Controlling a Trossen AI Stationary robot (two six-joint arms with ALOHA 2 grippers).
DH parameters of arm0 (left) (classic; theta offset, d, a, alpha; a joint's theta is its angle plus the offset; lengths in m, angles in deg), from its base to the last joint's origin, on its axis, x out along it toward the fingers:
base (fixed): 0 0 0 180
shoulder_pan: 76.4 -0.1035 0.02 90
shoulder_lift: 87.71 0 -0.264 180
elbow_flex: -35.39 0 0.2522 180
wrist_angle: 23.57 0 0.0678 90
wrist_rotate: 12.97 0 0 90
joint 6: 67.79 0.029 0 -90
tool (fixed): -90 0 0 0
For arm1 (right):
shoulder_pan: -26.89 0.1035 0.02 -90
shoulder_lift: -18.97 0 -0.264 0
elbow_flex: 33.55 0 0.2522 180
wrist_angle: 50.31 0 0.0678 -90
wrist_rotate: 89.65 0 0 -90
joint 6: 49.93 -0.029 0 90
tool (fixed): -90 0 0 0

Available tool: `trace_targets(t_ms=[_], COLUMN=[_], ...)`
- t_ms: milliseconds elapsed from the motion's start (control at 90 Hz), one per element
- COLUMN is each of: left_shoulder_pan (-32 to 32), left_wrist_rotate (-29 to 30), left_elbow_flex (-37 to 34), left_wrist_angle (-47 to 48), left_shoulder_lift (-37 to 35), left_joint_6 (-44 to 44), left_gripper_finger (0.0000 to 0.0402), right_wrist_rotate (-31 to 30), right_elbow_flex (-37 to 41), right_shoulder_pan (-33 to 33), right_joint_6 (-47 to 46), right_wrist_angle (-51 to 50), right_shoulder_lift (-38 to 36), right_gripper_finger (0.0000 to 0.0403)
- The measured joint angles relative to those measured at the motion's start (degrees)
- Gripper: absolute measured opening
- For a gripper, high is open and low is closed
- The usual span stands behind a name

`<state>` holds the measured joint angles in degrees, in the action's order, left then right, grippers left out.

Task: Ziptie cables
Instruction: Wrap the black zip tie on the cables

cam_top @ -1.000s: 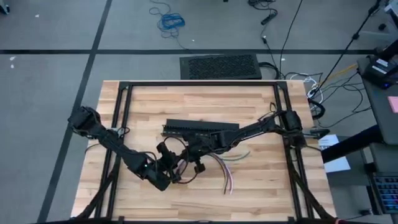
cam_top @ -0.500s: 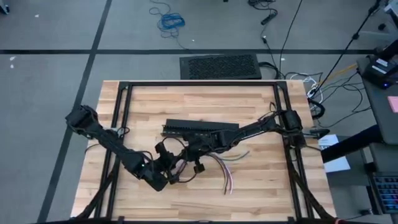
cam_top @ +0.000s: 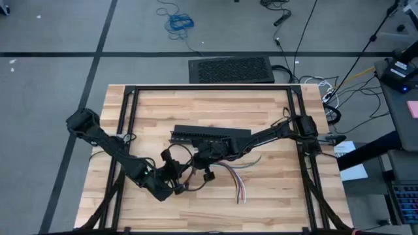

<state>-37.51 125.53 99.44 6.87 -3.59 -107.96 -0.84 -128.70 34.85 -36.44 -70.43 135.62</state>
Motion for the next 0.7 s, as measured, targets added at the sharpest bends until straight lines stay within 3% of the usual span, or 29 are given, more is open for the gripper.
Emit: trace_targets(t_ms=[144,311,533,700], left_shoulder_pan=[1.4,3.1,2.8,0.5], left_wrist_rotate=[-0.9,-1.9,-3.7,-5.2], left_elbow_flex=[0.1,0.1,0.0,0.0], left_wrist_angle=[-0.4,0.1,-0.3,-5.6], left_shoulder_lift=[0.0,0.0,7.3,13.1], left_joint_6=[-0.5,-7.6,-12.5,-8.6], left_gripper_finger=[0.0081,0.0137,0.0146,0.0146], right_wrist_rotate=[-0.4,0.0,-3.8,-6.3], right_elbow_flex=[0.0,0.8,0.7,0.6], right_shoulder_pan=[-0.6,-0.9,-0.1,1.5], right_joint_6=[-0.4,-1.1,-1.3,-1.9], right_wrist_angle=[0.1,0.2,-3.8,-7.3], right_shoulder_lift=[0.2,0.2,-0.3,-0.7], right_gripper_finger=[0.0001,0.0001,0.0000,0.0000])
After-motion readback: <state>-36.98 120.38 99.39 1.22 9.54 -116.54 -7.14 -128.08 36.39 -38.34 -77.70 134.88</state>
